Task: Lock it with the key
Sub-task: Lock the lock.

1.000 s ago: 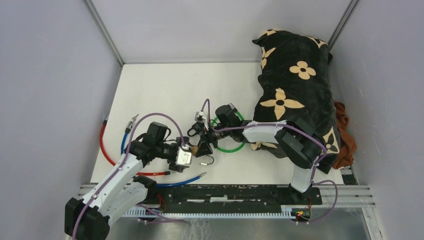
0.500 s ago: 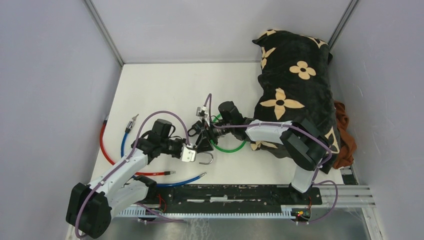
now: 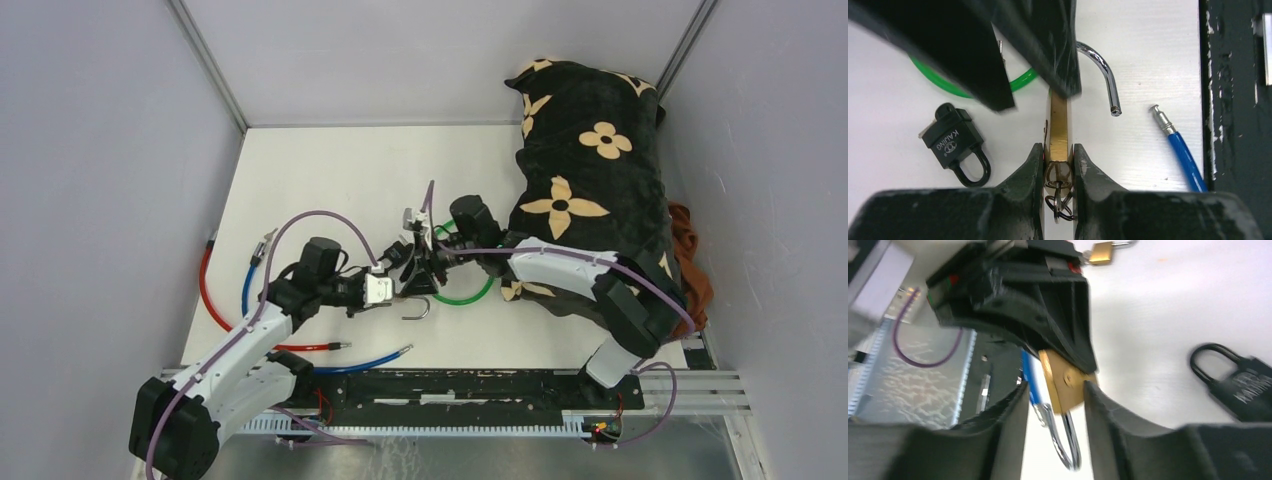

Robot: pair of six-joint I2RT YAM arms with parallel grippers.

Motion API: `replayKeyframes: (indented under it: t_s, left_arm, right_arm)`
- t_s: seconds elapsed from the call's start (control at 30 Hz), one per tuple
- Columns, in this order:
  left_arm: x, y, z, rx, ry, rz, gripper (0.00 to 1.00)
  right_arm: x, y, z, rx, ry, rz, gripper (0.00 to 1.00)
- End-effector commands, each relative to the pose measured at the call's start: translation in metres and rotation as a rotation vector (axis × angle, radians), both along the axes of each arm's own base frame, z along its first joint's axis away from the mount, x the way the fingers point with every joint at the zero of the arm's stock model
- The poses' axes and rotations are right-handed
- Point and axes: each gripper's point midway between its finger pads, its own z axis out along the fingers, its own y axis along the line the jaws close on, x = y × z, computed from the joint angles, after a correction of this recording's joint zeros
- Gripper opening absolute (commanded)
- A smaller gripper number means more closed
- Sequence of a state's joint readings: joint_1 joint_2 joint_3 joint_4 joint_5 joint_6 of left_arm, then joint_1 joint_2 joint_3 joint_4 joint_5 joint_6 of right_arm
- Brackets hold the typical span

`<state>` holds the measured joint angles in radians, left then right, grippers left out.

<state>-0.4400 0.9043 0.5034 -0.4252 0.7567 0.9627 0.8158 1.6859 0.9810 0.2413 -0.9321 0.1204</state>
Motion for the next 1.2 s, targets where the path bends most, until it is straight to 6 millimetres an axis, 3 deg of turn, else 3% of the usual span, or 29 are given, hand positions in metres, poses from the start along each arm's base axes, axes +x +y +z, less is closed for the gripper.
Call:
replayKeyframes:
  t_s: [0.0,0.07,0.13,0.27,0.37,0.57,0.73,0.87,1.03,1.17]
  left_arm:
    - [0.018,-0.016,0.052,-0.163,0.031,0.133,0.02]
    - [0.02,-0.021,0.066,-0.236,0.109,0.205,0.02]
    - [0.019,-0.028,0.083,-0.317,0.184,0.245,0.02]
    - [0.001,-0.039,0.115,-0.474,0.316,0.227,0.02]
    - [-0.01,-0.044,0.131,-0.545,0.397,0.205,0.02]
    - [-0.017,-0.045,0.136,-0.587,0.437,0.195,0.02]
    - [-0.015,-0.045,0.141,-0.599,0.415,0.2,0.02]
    - [-0.009,-0.043,0.142,-0.602,0.376,0.216,0.02]
    - [-0.004,-0.041,0.137,-0.576,0.296,0.212,0.02]
    - [0.006,-0.035,0.122,-0.486,0.205,0.229,0.02]
  right_arm:
    - [0.029,-0.042,0.031,0.025,-0.228,-0.102,0.59]
    - [0.033,-0.059,0.038,0.041,-0.284,-0.143,0.66]
    - [0.031,-0.071,0.032,0.027,-0.312,-0.166,0.74]
    - [0.012,-0.084,0.012,0.012,-0.263,-0.136,0.75]
    - [0.002,-0.083,0.015,0.06,-0.231,-0.119,0.75]
    - [-0.004,-0.079,0.034,0.151,-0.201,-0.127,0.66]
    - [-0.021,-0.083,0.04,0.176,-0.222,-0.027,0.8]
    - [-0.036,-0.088,0.034,0.143,-0.207,0.078,0.81]
    - [-0.02,-0.088,0.043,0.116,-0.29,0.001,0.83]
    - [0.024,-0.094,0.042,-0.005,-0.388,-0.203,0.84]
